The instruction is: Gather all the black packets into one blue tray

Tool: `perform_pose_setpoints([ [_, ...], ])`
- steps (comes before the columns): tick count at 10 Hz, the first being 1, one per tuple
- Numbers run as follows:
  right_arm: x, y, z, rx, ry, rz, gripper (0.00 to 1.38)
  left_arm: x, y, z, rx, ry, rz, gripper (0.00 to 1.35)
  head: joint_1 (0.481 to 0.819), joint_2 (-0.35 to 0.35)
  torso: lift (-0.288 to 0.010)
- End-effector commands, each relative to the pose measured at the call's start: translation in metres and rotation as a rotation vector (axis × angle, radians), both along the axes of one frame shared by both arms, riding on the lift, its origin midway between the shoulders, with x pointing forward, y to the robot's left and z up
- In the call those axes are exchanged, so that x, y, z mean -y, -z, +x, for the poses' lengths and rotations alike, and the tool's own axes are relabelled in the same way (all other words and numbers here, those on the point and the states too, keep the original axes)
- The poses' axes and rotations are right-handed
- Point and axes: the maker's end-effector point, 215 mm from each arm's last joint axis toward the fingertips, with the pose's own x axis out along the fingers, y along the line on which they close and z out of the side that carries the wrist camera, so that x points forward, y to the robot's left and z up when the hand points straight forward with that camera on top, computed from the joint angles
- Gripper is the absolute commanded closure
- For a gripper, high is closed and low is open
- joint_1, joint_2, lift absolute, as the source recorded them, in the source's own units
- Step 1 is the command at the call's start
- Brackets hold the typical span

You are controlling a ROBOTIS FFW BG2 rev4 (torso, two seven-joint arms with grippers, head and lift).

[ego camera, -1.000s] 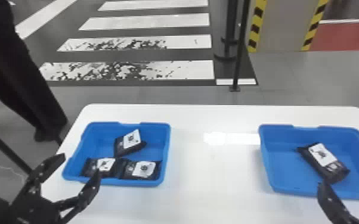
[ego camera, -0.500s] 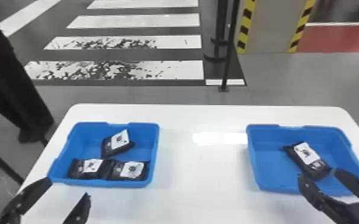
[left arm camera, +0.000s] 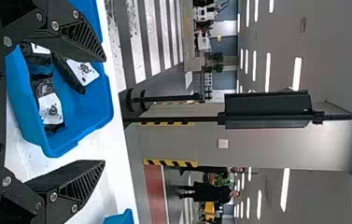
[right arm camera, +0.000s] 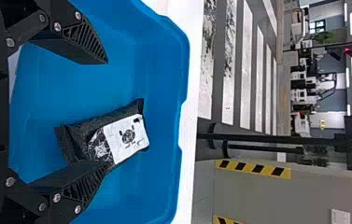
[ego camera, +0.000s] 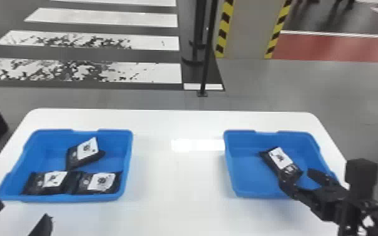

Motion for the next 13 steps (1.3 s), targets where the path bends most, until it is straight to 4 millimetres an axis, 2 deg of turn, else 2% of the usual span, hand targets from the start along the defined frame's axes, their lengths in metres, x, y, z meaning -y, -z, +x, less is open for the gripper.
perform_pose_setpoints([
  [1, 0.004, 0.009, 0.012, -0.035, -0.002, 0.022, 0.28, 0.001, 0.001, 0.001, -0.005, 0.0, -0.004, 0.28, 0.695, -0.099, -0.11],
  [4, -0.001, 0.039, 0.037, -0.118, -0.05, 0.089, 0.28, 0.002, 0.003, 0.003, -0.008, 0.001, -0.007, 0.28, 0.695, -0.102, -0.11],
  [7, 0.011, 0.047, 0.061, -0.144, -0.041, 0.077, 0.27, 0.004, 0.005, 0.004, -0.011, 0.007, -0.01, 0.28, 0.695, -0.097, -0.11],
  [11, 0.027, 0.067, 0.062, -0.214, -0.031, 0.026, 0.27, 0.007, 0.007, 0.007, -0.013, 0.016, -0.017, 0.28, 0.695, -0.129, -0.11],
  [12, 0.028, 0.067, 0.064, -0.22, -0.03, 0.022, 0.36, 0.007, 0.008, 0.007, -0.013, 0.018, -0.017, 0.28, 0.695, -0.134, -0.11],
  [13, 0.027, 0.069, 0.064, -0.233, -0.031, 0.021, 0.6, 0.008, 0.008, 0.008, -0.013, 0.018, -0.019, 0.29, 0.695, -0.138, -0.11],
])
